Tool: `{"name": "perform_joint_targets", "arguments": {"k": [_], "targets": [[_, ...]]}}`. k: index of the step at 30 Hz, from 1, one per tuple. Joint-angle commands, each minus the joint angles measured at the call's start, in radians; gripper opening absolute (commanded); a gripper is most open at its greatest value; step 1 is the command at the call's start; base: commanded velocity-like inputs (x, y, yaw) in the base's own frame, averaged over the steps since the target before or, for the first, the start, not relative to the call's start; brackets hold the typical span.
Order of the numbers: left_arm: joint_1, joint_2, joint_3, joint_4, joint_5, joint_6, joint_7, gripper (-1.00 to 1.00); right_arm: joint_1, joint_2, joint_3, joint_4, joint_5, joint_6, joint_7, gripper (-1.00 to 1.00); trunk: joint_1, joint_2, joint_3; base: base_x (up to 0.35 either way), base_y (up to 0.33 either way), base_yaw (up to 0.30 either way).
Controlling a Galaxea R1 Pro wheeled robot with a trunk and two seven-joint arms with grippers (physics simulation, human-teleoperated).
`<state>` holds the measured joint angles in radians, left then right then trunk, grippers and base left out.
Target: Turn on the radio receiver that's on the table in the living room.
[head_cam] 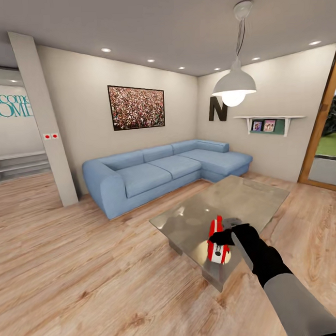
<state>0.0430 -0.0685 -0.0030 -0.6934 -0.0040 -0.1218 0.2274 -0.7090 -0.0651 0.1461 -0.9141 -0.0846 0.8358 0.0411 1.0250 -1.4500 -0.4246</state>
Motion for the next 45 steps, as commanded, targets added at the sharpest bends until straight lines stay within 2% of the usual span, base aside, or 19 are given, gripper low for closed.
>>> {"name": "perform_joint_targets", "arguments": {"k": [1, 5, 18, 22, 23, 25, 28, 30, 33, 40, 45], "targets": [[0.000, 0.000, 0.000, 0.000, 0.000, 0.000, 0.000, 1.00, 0.000, 0.000, -0.010, 0.000, -0.001, -0.001, 0.000, 1.00, 0.000, 0.000, 0.000, 0.199, 0.000, 0.000], [0.000, 0.001, 0.000, 0.000, -0.001, 0.001, 0.005, 1.00, 0.000, -0.001, -0.039, 0.000, 0.001, -0.004, 0.000, 1.00, 0.000, 0.000, 0.000, 0.273, 0.000, 0.000], [0.000, 0.003, 0.001, 0.000, -0.001, 0.004, 0.007, 1.00, 0.000, -0.001, -0.053, 0.000, -0.001, -0.003, 0.000, 1.00, 0.000, 0.000, 0.000, 0.317, 0.000, 0.000], [0.000, 0.004, 0.001, 0.000, 0.000, 0.002, 0.007, 1.00, 0.000, -0.001, -0.123, 0.000, -0.003, -0.003, -0.001, 1.00, 0.000, 0.000, 0.000, 0.187, 0.000, 0.000], [0.000, 0.004, 0.001, 0.000, 0.000, 0.002, 0.007, 1.00, 0.000, -0.001, -0.158, 0.000, -0.003, -0.003, -0.001, 1.00, 0.000, 0.000, 0.000, 0.078, 0.000, 0.000], [0.000, 0.004, 0.001, 0.000, 0.000, 0.002, 0.007, 1.00, 0.000, -0.002, -0.196, 0.000, -0.003, -0.003, -0.001, 1.00, 0.000, 0.000, 0.000, 0.056, 0.000, 0.000], [0.000, 0.005, 0.001, 0.000, 0.001, 0.001, 0.007, 1.00, 0.000, -0.006, -0.320, 0.000, -0.001, -0.003, 0.000, 1.00, 0.000, 0.000, 0.000, 0.021, 0.000, 0.000], [0.000, 0.004, 0.001, 0.000, 0.001, 0.001, 0.007, 1.00, 0.000, -0.006, -0.350, 0.001, 0.000, -0.003, -0.002, 1.00, 0.000, 0.000, 0.000, 0.006, 0.000, 0.000], [0.000, 0.004, 0.001, 0.000, 0.001, 0.001, 0.007, 1.00, 0.000, -0.006, -0.361, 0.002, 0.002, -0.003, -0.004, 1.00, 0.000, 0.000, 0.000, 0.002, 0.000, 0.000], [0.000, 0.004, 0.001, 0.000, 0.001, 0.001, 0.007, 1.00, 0.000, -0.005, -0.358, 0.006, 0.005, -0.001, -0.020, 1.00, 0.000, 0.000, 0.000, 0.115, 0.000, 0.000], [0.000, 0.004, 0.001, 0.000, 0.001, 0.001, 0.007, 1.00, 0.000, -0.005, -0.350, 0.007, 0.021, -0.001, -0.078, 1.00, 0.000, 0.000, 0.000, 0.292, 0.000, 0.000]]}}
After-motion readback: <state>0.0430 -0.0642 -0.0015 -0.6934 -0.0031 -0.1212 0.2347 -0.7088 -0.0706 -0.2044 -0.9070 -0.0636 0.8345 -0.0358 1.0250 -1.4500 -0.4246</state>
